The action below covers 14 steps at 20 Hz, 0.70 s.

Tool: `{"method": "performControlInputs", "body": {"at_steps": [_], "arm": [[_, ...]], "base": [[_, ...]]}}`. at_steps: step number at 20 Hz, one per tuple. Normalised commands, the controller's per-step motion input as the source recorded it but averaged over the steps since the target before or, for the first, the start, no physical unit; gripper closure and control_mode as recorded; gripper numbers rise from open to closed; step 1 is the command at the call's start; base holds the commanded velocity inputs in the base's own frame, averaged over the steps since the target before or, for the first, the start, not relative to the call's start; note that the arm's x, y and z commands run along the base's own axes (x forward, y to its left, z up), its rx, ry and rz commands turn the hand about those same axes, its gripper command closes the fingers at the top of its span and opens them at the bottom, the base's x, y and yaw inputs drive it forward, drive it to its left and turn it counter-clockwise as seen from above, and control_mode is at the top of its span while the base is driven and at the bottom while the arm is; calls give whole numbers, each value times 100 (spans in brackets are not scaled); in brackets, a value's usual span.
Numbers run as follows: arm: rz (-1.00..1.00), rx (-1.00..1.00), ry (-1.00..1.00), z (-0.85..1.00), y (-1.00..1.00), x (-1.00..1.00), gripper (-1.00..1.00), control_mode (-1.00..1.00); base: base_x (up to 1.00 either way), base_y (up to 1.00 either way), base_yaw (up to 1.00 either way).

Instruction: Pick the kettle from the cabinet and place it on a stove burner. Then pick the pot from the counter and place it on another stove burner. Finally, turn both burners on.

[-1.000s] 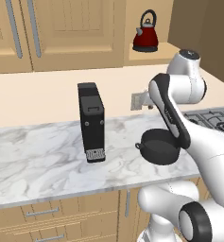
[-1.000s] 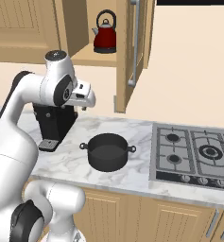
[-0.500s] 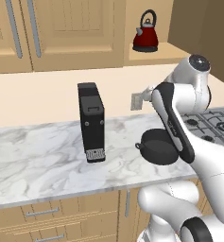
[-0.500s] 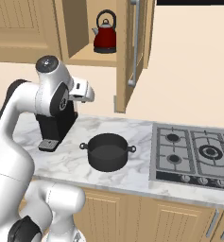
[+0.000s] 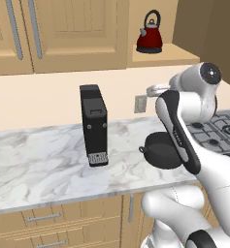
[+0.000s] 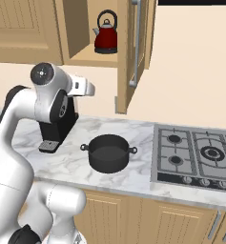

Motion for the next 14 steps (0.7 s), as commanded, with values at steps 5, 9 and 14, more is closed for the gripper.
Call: {"method": "performControlInputs", "body": {"at_steps": [5, 9, 14], "arm": [[0, 0, -18, 42, 0, 1, -100, -100], [0, 0, -15, 48, 0, 0, -100, -100], [0, 0, -11, 49, 0, 0, -100, -100]], "base": [[0, 0, 0], [0, 0, 0], [0, 0, 0]]}}
